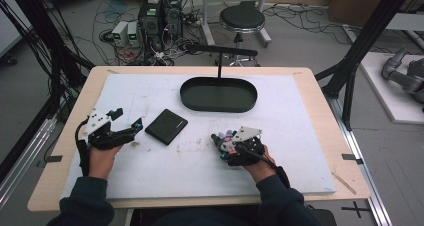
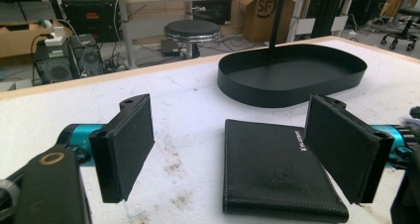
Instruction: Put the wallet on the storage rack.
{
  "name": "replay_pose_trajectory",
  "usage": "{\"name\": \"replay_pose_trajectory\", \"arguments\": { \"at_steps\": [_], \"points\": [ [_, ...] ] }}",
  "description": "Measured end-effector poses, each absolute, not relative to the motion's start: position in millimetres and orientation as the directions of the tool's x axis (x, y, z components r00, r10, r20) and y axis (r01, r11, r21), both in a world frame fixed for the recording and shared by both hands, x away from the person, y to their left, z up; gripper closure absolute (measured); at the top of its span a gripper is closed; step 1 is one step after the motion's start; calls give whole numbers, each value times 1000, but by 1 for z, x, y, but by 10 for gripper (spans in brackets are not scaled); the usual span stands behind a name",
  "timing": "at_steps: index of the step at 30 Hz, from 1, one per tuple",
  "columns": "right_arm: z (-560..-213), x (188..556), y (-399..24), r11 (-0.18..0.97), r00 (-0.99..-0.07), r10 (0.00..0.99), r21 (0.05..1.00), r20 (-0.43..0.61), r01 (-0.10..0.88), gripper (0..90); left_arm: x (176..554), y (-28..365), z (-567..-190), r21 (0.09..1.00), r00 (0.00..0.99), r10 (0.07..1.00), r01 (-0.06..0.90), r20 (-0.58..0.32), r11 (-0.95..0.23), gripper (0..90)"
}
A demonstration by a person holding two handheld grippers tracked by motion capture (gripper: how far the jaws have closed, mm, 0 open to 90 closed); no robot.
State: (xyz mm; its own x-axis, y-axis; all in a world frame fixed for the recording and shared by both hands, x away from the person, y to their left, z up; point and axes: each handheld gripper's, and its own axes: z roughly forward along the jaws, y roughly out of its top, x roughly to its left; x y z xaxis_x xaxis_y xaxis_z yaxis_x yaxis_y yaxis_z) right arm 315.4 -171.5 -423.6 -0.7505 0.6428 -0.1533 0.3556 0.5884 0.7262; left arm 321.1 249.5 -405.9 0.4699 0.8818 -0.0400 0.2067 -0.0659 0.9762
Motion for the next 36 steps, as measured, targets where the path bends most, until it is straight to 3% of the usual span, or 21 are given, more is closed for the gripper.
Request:
{"name": "replay_pose_trajectory", "arguments": {
  "at_steps": [3, 10, 13, 17, 18, 21, 22, 23, 24, 28, 29, 30, 31, 36],
  "points": [
    [-421, 315, -173, 546, -745, 655, 759, -124, 354, 226, 328, 238, -408, 961, 485, 869, 273, -94, -49, 206],
    [-417, 315, -178, 512, -736, 668, 784, -107, 350, 217, 337, 186, -424, 886, 559, 829, 392, -16, -247, 215],
    [-415, 315, -180, 489, -729, 678, 796, -91, 356, 216, 347, 177, -436, 847, 505, 862, 440, 40, -298, 204],
    [-414, 315, -182, 480, -723, 685, 802, -88, 357, 217, 353, 183, -439, 833, 458, 888, 480, 28, -274, 203],
    [-412, 314, -184, 473, -720, 689, 808, -90, 352, 217, 356, 191, -440, 832, 431, 902, 507, -16, -227, 203],
    [-410, 315, -187, 463, -716, 693, 815, -89, 347, 218, 360, 196, -445, 812, 423, 906, 540, -32, -224, 201],
    [-408, 315, -190, 451, -709, 700, 820, -82, 352, 218, 365, 198, -448, 792, 436, 896, 575, -81, -207, 207],
    [-408, 315, -190, 451, -709, 700, 820, -82, 352, 218, 365, 198, -448, 792, 436, 896, 575, -81, -207, 230],
    [-407, 315, -192, 448, -706, 703, 824, -84, 347, 217, 368, 203, -449, 787, 482, 862, 588, -155, -187, 317],
    [-404, 315, -194, 435, -700, 709, 830, -79, 348, 218, 369, 205, -448, 785, 486, 859, 591, -160, -188, 382],
    [-404, 316, -195, 436, -699, 710, 831, -83, 344, 218, 369, 208, -447, 784, 481, 860, 595, -172, -176, 577],
    [-404, 316, -195, 435, -698, 711, 831, -82, 346, 218, 367, 213, -444, 800, 486, 858, 575, -167, -170, 700],
    [-404, 316, -195, 435, -698, 711, 831, -82, 346, 218, 367, 213, -444, 800, 486, 858, 575, -167, -170, 765],
    [-404, 316, -196, 438, -695, 713, 830, -88, 345, 218, 364, 212, -439, 826, 520, 832, 544, -194, -148, 833]
  ]
}}
